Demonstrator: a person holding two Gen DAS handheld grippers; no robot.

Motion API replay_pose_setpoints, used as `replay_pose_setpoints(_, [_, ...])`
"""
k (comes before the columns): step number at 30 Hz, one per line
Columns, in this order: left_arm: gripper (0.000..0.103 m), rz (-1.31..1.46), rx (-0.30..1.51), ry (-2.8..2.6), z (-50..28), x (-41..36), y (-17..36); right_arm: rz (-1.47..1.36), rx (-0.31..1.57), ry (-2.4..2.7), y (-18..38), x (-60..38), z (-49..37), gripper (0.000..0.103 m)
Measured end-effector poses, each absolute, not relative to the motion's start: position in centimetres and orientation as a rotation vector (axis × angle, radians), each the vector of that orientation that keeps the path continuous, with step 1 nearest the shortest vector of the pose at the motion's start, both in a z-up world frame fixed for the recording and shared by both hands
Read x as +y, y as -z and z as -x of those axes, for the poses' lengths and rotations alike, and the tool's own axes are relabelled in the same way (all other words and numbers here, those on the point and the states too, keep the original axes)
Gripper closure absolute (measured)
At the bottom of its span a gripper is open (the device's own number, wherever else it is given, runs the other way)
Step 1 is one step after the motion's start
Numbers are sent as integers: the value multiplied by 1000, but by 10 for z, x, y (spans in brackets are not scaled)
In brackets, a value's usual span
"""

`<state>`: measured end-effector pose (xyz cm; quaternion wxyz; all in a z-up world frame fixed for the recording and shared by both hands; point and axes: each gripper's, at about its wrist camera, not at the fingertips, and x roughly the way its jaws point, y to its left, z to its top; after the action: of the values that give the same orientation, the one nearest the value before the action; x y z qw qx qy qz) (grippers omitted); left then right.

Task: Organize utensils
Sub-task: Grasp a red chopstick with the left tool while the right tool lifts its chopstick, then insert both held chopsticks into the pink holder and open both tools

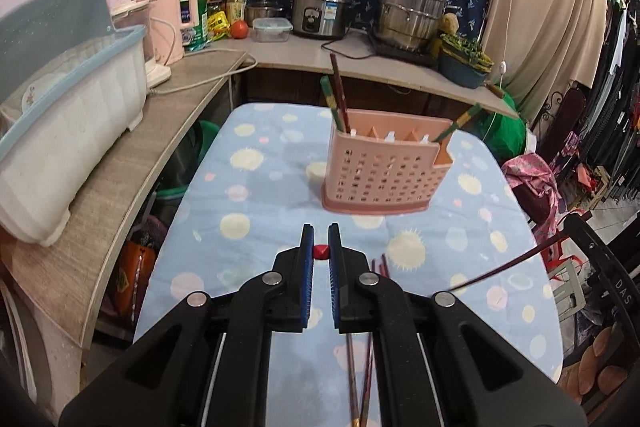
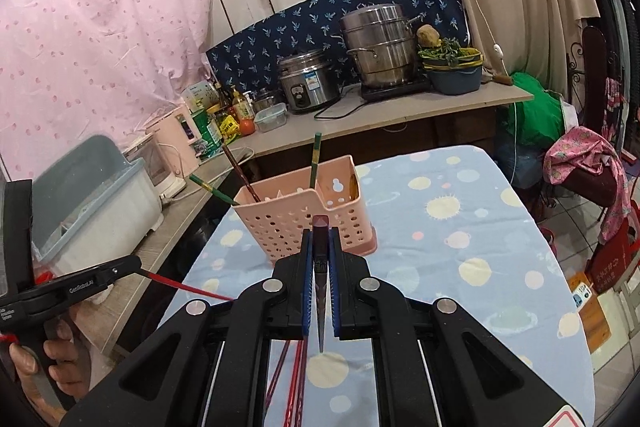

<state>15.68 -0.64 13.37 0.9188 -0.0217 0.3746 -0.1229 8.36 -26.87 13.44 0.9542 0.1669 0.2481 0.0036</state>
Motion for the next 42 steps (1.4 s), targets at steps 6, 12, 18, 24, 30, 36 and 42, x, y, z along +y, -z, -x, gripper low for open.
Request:
replay_pose_setpoints(6, [96,56,704,256,-176,-11,-166,-330,442,-22,-164,-269,-105,96])
replay_pose_setpoints(12, [96,62,623,265,-192,-19,-207,-325,377,-30,-195,-270,-131,96])
replay_pose_setpoints(18, [96,85,519,273,-206,-28,-253,-333,314,-30,-222,-273,-160,96])
replay_pose_setpoints(24, [96,120,394,280,-223,-35,-294,-338,275,-23,-240,-275,-190,96])
replay_pose_setpoints(30, [96,129,347,274,-250,-47,-296,-318,300,-19,-233,-274,-220,96])
replay_pose_setpoints(36, [96,127,398,271,-277,-55,-259,-327,382,-19,-200,-273,-245,96])
replay_pose_setpoints(42, [96,116,477,250,-300,-62,-219,-318,442,-8,-172,-270,-260,96])
